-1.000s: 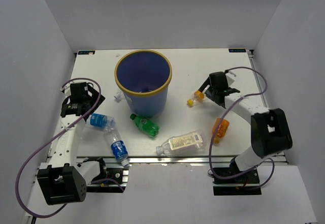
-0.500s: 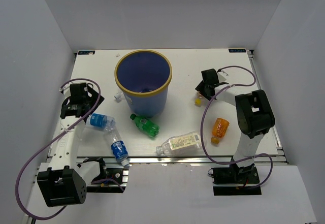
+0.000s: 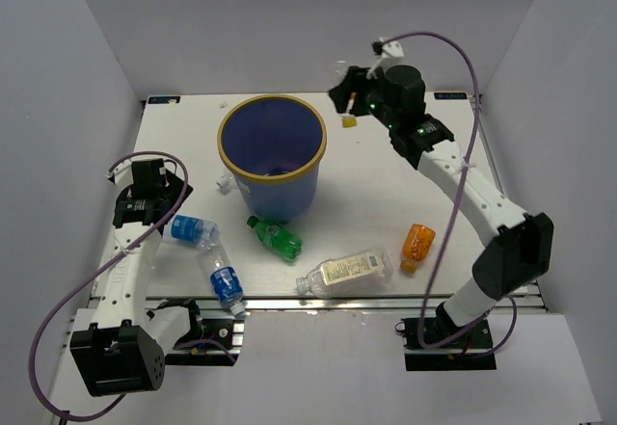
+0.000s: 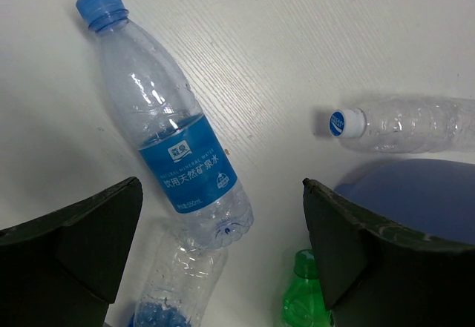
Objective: Put the plastic bottles in the bin
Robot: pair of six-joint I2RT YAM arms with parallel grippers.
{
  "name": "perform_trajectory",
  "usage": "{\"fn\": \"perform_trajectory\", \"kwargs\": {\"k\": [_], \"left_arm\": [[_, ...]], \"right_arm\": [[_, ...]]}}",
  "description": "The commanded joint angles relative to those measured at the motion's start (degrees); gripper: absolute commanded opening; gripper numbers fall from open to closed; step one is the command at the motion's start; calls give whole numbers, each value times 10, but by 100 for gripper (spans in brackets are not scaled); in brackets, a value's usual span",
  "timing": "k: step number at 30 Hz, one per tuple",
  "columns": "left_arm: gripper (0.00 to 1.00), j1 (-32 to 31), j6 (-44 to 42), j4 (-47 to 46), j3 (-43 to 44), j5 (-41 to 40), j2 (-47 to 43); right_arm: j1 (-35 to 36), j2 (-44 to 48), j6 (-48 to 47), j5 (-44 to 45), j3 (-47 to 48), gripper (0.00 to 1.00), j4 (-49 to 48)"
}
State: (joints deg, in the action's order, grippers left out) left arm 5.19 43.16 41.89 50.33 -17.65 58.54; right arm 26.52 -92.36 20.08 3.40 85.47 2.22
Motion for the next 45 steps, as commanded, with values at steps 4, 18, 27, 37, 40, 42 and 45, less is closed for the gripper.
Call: {"fn": "perform_trajectory", "kwargs": {"k": [4,18,27,37,40,42,45], "left_arm": [[98,3,36,28,16,-33,-3],[98,4,188,86,42,-107,87],[98,70,186,18,20,-70,155],[98,78,143,-93,-6,-26,256],[98,78,132,-110,3,-10,293],[94,79,127,-116,9,-6,305],[77,79,120,-117,16,-12,309]], "right_arm": [[114,17,-160,-224,89,50,28],[151,-106,-280,-293,361,89,242],[28,83,-181,-309,104,89,84],[-127,243,-83,-322,-175,89,1],[-130,273,-61,-315,-245,89,-15],[-133,284,-58,-313,-276,89,-13],[-138,307,-60,-293,-301,89,3]]}}
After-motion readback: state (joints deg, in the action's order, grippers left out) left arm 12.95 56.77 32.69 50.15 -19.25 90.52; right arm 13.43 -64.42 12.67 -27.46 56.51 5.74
